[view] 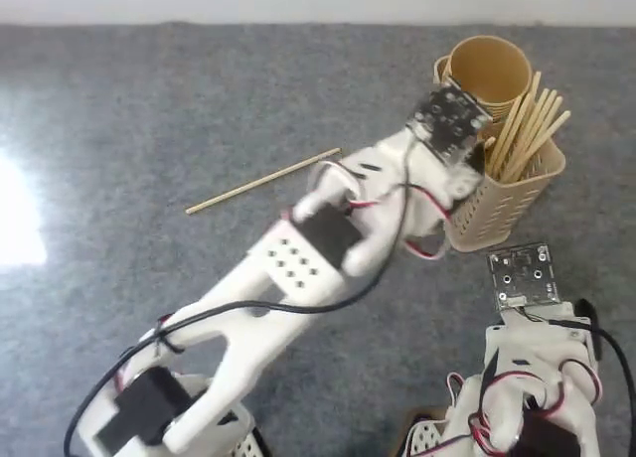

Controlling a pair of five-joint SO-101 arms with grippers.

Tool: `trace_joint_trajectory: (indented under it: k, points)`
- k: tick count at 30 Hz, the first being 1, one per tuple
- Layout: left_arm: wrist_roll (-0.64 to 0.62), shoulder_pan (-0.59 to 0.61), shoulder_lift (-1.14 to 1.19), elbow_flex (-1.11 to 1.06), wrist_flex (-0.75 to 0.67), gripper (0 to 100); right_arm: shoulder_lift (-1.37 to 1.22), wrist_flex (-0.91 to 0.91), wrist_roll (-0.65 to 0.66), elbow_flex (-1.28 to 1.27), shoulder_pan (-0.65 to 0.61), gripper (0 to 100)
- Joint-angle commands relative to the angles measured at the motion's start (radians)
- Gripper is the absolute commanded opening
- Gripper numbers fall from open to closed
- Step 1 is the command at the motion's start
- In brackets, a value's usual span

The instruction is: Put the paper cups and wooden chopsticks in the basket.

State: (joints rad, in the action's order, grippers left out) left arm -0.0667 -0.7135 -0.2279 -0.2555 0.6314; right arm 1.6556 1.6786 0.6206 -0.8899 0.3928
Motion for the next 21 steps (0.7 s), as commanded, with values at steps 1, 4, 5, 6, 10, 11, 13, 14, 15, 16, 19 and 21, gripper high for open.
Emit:
trace_joint_trajectory:
  k: [1, 4, 5, 6, 10, 11, 13, 14, 15, 16, 19, 21]
  points:
    - [0.021, 0.083, -0.095, 0.007, 0.157, 15, 0.002, -0.002, 0.006, 0.003, 0.005, 22.3]
    - [0.035, 0.094, -0.084, -0.114, 0.121, 17, 0.002, 0.002, 0.009, 0.003, 0.005, 22.3]
    - [0.060, 0.084, -0.084, -0.171, 0.081, 17, 0.002, 0.002, 0.009, 0.003, 0.005, 22.3]
    - [0.098, 0.069, -0.087, -0.228, 0.032, 17, 0.002, 0.004, 0.009, 0.003, 0.005, 22.3]
    - [0.172, 0.021, -0.123, -0.406, -0.178, 17, 0.002, 0.004, 0.009, 0.003, 0.005, 22.3]
    - [0.172, 0.018, -0.127, -0.427, -0.218, 17, 0.002, 0.004, 0.009, 0.003, 0.005, 22.3]
    - [0.170, 0.018, -0.127, -0.440, -0.250, 17, 0.002, 0.004, 0.009, 0.003, 0.005, 22.3]
    - [0.172, 0.018, -0.124, -0.438, -0.250, 17, 0.002, 0.004, 0.009, 0.003, 0.005, 22.3]
    - [0.172, 0.020, -0.121, -0.437, -0.252, 17, 0.002, 0.004, 0.009, 0.003, 0.005, 22.3]
    - [0.175, 0.021, -0.117, -0.437, -0.255, 17, 0.002, 0.004, 0.009, 0.003, 0.005, 22.3]
    - [0.196, 0.021, -0.097, -0.435, -0.270, 17, 0.002, 0.004, 0.009, 0.003, 0.005, 22.3]
    - [0.242, 0.023, -0.074, -0.435, -0.304, 17, 0.002, 0.004, 0.009, 0.003, 0.005, 22.3]
